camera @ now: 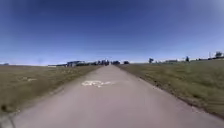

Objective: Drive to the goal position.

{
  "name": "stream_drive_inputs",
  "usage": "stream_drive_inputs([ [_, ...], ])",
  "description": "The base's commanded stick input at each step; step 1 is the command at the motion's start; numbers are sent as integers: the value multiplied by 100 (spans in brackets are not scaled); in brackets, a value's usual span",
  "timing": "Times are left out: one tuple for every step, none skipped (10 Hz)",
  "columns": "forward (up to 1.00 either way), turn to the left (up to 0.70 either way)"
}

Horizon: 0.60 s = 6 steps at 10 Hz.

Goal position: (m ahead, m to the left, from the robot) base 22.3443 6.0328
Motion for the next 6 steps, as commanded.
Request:
stream_drive_inputs([
  [100,0],
  [100,0],
  [100,0],
  [100,0],
  [100,0],
  [100,0],
])
